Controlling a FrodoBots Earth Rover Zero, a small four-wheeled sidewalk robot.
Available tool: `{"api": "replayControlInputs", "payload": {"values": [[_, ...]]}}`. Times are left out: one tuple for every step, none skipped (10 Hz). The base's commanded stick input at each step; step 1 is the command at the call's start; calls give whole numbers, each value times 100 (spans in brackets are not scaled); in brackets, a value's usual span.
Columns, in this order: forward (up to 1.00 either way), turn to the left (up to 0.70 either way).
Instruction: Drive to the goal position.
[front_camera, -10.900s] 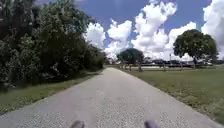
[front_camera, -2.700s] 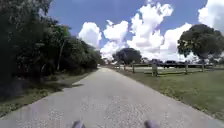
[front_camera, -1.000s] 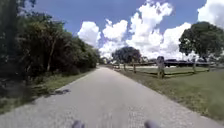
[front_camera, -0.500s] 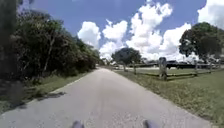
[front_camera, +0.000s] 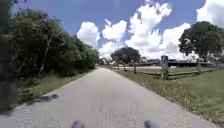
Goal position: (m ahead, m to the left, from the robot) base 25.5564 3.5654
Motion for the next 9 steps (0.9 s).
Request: {"api": "replayControlInputs", "payload": {"values": [[50, 0], [50, 0], [50, 0], [50, 0], [50, 0], [50, 0], [50, 0], [50, 0], [50, 16]]}}
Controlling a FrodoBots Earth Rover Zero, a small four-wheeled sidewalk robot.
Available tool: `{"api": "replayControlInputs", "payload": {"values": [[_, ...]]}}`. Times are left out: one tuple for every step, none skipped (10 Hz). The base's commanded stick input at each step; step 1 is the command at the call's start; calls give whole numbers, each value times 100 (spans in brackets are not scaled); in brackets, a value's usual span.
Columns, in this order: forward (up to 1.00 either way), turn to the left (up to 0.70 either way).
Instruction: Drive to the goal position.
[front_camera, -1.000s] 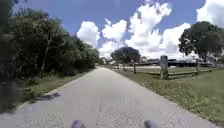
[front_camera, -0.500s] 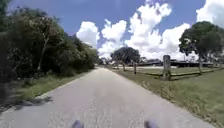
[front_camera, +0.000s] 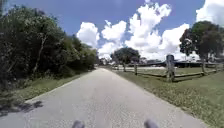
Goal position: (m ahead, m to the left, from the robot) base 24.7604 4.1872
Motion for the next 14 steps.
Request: {"api": "replayControlInputs", "payload": {"values": [[50, 25], [50, 25], [50, 17], [50, 0], [50, 0], [50, 0], [50, 0], [50, 0], [50, 0], [50, 0], [50, 0], [50, 0], [50, 0], [50, 0]]}}
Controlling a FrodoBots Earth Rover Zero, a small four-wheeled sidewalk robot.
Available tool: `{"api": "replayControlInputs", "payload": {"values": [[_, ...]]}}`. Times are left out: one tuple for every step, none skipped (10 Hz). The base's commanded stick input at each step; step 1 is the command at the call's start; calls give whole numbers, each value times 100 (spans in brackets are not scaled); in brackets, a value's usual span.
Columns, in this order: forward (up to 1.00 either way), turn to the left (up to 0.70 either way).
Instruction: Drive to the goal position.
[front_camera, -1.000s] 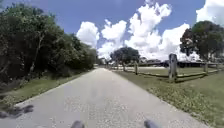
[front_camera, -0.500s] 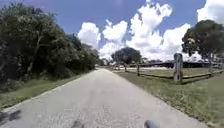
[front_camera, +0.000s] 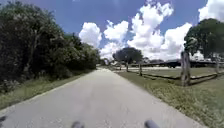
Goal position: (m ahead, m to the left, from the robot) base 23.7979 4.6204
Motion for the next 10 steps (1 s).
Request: {"api": "replayControlInputs", "payload": {"values": [[50, 0], [50, 0], [50, 0], [50, 0], [50, 0], [50, 0], [50, 0], [50, 0], [50, 19], [50, 25]]}}
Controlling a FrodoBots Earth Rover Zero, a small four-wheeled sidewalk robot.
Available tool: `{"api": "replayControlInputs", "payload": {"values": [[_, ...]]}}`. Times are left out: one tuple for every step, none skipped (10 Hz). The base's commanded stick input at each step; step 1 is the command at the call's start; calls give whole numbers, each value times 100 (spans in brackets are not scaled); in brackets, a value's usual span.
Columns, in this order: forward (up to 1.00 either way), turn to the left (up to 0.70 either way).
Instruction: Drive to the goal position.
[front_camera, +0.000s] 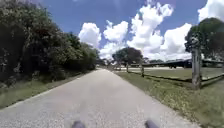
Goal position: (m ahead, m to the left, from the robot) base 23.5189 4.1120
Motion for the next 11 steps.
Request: {"api": "replayControlInputs", "payload": {"values": [[50, 25], [50, 25], [50, 25], [50, 25], [50, 25], [50, 25], [50, 25], [50, 25], [50, 25], [50, 25], [50, 25]]}}
